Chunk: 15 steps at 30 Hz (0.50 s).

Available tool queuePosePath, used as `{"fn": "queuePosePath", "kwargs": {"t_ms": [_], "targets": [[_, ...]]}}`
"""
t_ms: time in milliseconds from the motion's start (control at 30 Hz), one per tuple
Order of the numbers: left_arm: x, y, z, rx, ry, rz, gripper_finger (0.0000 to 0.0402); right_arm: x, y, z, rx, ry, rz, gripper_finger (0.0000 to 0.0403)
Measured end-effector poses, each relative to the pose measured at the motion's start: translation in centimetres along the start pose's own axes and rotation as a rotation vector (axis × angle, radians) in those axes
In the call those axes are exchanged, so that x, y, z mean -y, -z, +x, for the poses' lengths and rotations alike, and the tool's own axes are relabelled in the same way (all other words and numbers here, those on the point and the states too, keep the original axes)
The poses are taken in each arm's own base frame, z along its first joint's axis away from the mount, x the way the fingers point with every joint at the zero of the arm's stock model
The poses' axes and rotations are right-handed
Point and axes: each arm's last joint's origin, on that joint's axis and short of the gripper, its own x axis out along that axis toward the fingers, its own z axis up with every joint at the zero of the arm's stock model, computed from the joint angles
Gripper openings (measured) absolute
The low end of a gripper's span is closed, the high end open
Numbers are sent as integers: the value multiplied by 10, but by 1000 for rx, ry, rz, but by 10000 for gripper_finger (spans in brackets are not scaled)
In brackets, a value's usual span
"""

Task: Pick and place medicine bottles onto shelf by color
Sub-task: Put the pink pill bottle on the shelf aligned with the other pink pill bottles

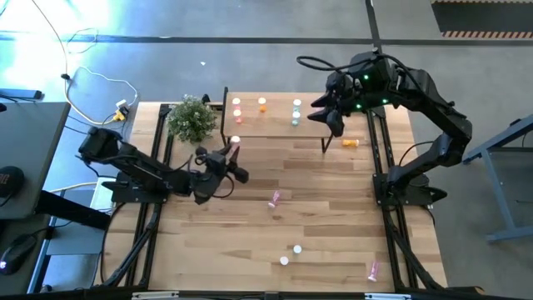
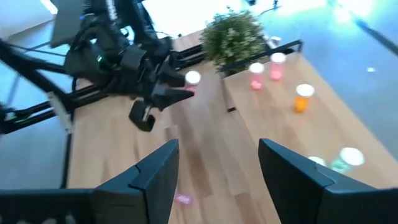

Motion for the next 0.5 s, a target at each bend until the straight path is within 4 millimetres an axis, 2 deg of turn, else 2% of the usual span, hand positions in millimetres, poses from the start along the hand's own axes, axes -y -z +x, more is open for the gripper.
{"fn": "queuePosePath", "kwargs": {"t_ms": [100, 267, 433, 500], "targets": [[2, 13, 4, -10, -18, 24, 98, 1, 0, 0, 5, 39, 0, 211], [6, 23, 14, -3, -51, -3, 98, 2, 0, 0, 9, 69, 0, 211], [7, 21, 21, 7, -41, -61, 98, 3, -1, 3, 3, 72, 1, 211], [9, 17, 21, 15, -14, -58, 98, 4, -2, 10, -3, 73, 9, 211]]}}
